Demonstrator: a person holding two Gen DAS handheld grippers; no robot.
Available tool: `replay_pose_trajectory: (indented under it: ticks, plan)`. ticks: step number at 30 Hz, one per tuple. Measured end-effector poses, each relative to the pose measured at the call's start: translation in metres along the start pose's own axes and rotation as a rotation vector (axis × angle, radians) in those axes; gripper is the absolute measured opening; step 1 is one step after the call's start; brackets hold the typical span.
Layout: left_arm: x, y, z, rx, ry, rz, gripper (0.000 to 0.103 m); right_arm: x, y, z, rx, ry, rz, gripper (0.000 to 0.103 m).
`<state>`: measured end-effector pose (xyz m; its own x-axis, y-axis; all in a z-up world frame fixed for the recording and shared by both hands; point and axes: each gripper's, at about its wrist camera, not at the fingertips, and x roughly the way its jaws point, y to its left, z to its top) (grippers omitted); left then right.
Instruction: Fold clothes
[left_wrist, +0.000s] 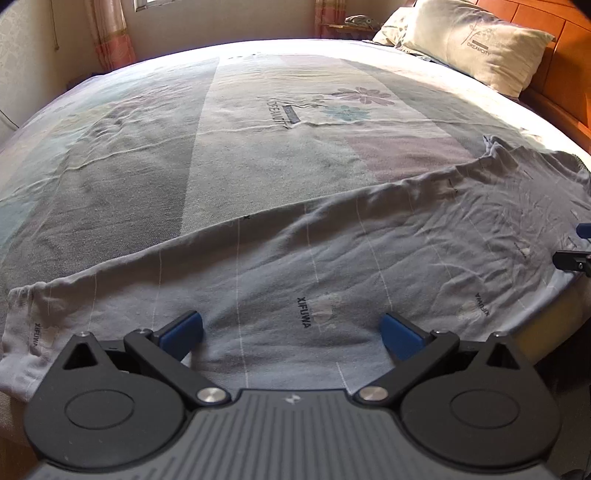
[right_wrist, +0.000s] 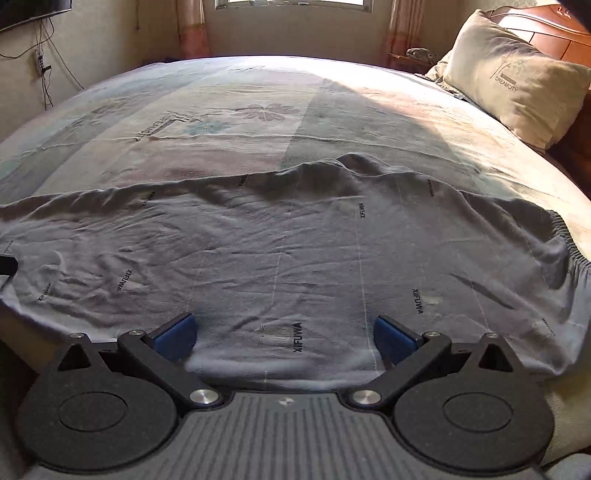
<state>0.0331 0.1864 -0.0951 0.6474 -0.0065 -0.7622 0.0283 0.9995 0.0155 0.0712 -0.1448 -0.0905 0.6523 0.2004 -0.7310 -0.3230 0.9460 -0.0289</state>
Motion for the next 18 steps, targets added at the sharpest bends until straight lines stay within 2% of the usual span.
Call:
replay_pose_trajectory:
  ticks: [3, 6, 9, 12, 16, 18]
  plan:
    - [-0.002, 0.005, -0.004, -0.025, -0.034, -0.017, 0.102, -0.006, 0.002, -0.005, -0.006, 0.019, -0.004, 0.103]
    - [-0.001, 0.004, -0.01, -0.002, -0.08, -0.014, 0.102, -0.012, -0.002, -0.015, 0.009, -0.003, 0.011, 0.103]
    - [-0.002, 0.004, -0.005, -0.02, -0.052, -0.013, 0.102, -0.014, -0.001, -0.019, 0.002, -0.021, 0.006, 0.103]
    - [-0.004, 0.01, 0.001, -0.075, -0.025, -0.031, 0.102, -0.014, 0.001, -0.021, 0.003, -0.031, -0.003, 0.103]
    - [-0.022, 0.024, 0.003, -0.168, -0.074, -0.076, 0.102, -0.015, 0.002, -0.023, 0.004, -0.04, -0.009, 0.103]
    - [-0.037, 0.035, 0.002, -0.207, -0.105, -0.074, 0.102, -0.015, 0.002, -0.023, 0.006, -0.039, -0.01, 0.103]
